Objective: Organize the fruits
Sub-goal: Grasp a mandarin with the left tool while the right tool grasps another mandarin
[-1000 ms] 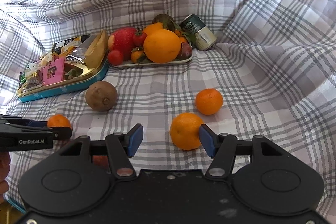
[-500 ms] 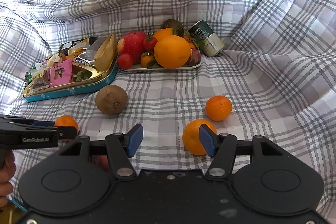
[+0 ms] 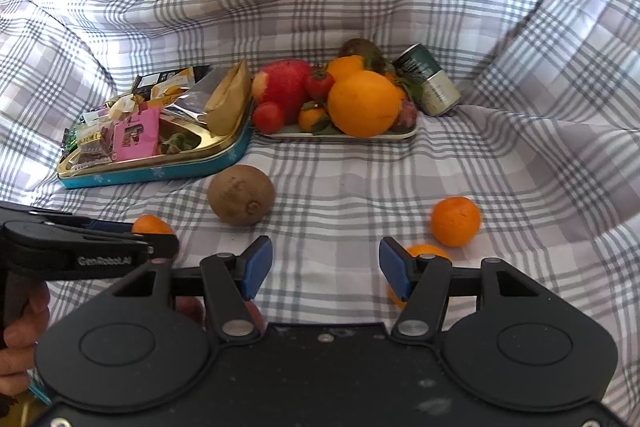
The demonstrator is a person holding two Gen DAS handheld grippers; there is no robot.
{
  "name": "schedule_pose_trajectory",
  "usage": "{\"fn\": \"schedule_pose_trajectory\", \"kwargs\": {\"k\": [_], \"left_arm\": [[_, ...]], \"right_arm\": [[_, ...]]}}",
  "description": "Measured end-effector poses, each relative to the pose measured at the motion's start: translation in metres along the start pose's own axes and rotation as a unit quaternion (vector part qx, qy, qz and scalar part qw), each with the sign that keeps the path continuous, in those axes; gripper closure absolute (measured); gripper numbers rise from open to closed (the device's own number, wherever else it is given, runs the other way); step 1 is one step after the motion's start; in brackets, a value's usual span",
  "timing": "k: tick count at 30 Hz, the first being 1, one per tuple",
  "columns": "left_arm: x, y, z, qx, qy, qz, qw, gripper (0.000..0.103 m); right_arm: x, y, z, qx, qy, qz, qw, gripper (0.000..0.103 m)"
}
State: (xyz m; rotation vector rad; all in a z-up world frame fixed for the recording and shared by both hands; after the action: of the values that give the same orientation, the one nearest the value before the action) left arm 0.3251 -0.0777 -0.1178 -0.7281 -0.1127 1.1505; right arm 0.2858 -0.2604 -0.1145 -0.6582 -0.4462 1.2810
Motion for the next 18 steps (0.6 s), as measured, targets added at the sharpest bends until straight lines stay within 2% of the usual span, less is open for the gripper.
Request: {"fn": "schedule_pose_trajectory", "kwargs": {"k": [6, 11, 18], "left_arm": [[0.003, 0.004, 0.004, 0.001, 0.013, 0.012, 0.9998, 0.051], [0.004, 0.009, 0.008, -0.012, 0.019, 0.011, 0.9997, 0.051], [0.002, 0.008, 0.008, -0.014, 0.019, 0.002, 0.9997, 0.051]], "right_arm": [[-0.032, -0.003, 0.01, 0.006, 0.015, -0.044, 0.999, 0.04], [-0.06, 0.012, 0.013, 0.017, 0.044, -0.044, 0.998, 0.039], [-0.062, 0.027, -0.003, 0.03, 0.05, -0.047, 0.997, 0.038]]}}
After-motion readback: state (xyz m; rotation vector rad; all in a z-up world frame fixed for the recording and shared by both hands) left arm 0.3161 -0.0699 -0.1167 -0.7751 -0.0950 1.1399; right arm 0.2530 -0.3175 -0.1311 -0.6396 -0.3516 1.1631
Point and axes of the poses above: each gripper's, at about its wrist camera, not at the fingertips, and z roughly against the way its jaws point, x to its left, y to its underside, the point moved 6 cm from there along -z, roughly the way its jaws point, and after that the axes turned 13 degrees about y, right-handed, at the moved point
